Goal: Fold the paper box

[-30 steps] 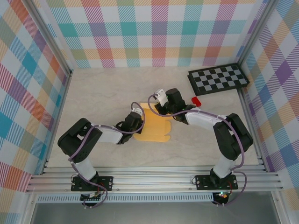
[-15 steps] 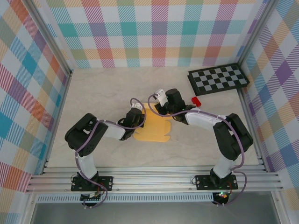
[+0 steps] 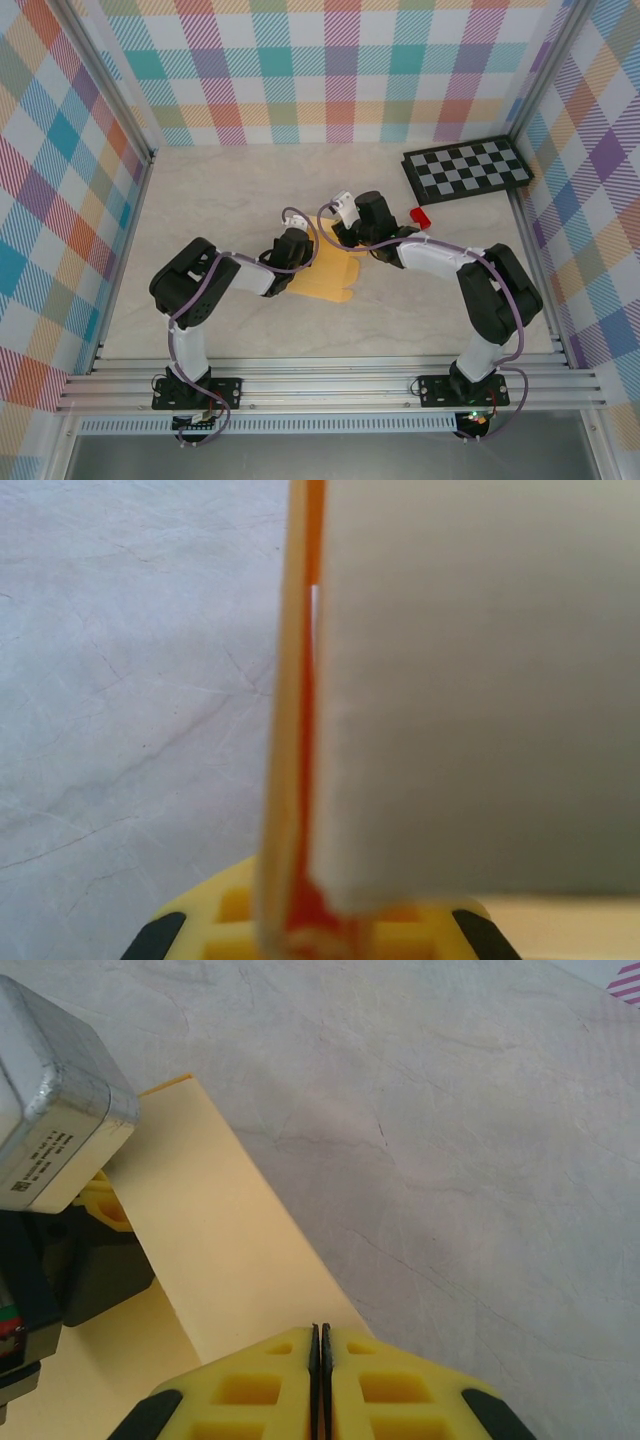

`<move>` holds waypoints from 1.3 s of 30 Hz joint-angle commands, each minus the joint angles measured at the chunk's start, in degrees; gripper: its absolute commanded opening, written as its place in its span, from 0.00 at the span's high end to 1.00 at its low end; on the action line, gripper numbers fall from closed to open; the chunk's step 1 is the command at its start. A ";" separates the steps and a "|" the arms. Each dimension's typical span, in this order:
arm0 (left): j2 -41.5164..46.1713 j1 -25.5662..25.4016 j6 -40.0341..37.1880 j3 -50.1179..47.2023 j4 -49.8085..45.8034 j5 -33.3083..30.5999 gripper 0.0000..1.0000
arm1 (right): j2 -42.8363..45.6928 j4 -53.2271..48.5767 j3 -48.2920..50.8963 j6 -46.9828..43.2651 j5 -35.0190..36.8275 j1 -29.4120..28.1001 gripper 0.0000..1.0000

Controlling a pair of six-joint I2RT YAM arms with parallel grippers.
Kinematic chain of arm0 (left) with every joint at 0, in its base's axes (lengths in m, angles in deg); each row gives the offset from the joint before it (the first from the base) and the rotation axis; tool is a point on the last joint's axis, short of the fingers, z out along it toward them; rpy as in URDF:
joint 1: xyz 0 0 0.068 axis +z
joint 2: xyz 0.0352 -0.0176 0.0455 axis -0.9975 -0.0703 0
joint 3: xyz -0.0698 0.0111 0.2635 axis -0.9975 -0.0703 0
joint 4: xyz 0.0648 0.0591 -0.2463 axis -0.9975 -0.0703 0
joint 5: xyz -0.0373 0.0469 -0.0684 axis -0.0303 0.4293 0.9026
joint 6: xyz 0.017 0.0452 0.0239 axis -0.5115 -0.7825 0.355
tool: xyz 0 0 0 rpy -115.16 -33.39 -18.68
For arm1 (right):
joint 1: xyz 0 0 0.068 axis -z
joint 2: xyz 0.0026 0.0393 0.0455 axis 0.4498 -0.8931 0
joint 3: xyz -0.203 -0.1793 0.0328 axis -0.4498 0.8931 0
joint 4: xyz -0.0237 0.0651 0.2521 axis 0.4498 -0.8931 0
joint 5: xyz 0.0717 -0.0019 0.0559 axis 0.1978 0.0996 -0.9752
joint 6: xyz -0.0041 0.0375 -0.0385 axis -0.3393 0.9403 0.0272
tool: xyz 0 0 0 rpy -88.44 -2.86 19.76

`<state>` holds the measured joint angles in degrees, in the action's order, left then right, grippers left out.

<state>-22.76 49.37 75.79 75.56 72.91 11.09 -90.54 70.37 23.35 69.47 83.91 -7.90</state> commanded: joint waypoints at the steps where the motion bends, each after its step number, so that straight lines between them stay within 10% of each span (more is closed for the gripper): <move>1: 0.30 0.65 2.29 -0.15 0.54 -0.69 0.73 | 0.55 -3.05 0.72 1.30 0.79 -0.15 0.88; 4: 3.27 1.07 2.26 -2.45 0.61 2.59 0.56 | 0.38 -3.58 0.17 0.97 0.83 -0.15 0.88; 13: 6.41 2.49 -2.97 -0.62 -1.57 4.28 0.57 | 0.21 -4.95 -1.50 0.45 0.55 -0.13 0.88; 19: 5.82 3.02 -2.43 1.66 -4.64 5.38 0.65 | 0.34 -5.88 -1.79 0.99 -0.18 -0.06 0.88; 25: 5.51 3.11 -2.55 3.47 -5.93 5.45 1.00 | 0.72 -6.36 -1.83 1.33 -0.13 -0.07 0.88; 39: 5.15 1.50 -1.23 0.60 -4.70 -1.52 1.00 | 2.73 -35.55 -18.51 31.67 3.55 0.18 0.68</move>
<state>-17.12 51.47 73.80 77.33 67.36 12.68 -89.38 45.09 7.18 90.39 87.02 -7.88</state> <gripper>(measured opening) 0.087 0.316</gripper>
